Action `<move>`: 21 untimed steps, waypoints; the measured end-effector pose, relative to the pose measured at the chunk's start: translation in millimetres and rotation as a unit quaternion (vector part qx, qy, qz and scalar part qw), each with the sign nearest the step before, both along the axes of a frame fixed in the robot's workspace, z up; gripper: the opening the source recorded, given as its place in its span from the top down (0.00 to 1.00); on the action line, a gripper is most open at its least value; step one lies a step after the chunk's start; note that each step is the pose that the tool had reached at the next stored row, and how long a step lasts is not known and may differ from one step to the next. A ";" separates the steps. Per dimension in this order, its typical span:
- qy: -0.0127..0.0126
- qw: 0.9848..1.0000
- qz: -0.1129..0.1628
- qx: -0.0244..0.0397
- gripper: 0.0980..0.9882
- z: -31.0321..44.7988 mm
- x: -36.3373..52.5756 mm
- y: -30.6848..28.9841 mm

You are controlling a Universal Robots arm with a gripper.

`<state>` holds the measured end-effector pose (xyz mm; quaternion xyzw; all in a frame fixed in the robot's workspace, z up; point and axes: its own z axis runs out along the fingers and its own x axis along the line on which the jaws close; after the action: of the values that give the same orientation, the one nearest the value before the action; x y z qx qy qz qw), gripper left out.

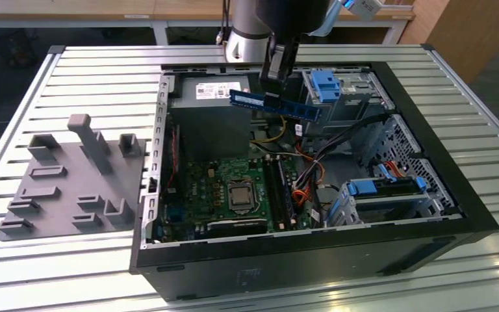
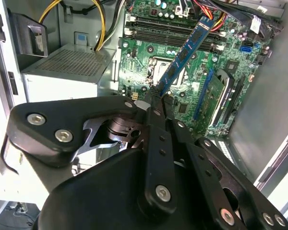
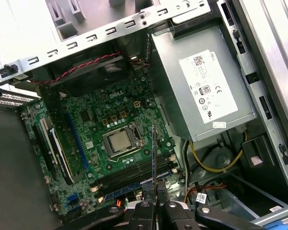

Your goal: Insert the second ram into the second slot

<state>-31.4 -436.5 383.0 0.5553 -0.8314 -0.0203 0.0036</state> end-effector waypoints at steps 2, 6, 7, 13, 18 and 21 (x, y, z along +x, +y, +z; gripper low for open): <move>0.000 1.000 -0.002 0.000 0.96 0.0 0.0 0.0; 0.000 1.000 -0.006 0.000 0.96 0.0 0.0 0.0; 0.000 1.000 -0.007 0.000 0.96 0.0 0.0 0.0; 0.000 1.000 -0.014 0.000 0.96 0.0 0.0 0.0; 0.000 1.000 -0.020 0.000 0.96 0.0 0.0 0.0; 0.000 1.000 -0.024 0.000 0.96 0.0 0.0 0.0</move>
<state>-31.4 -436.5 382.9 0.5355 -0.8443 -0.0204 0.0031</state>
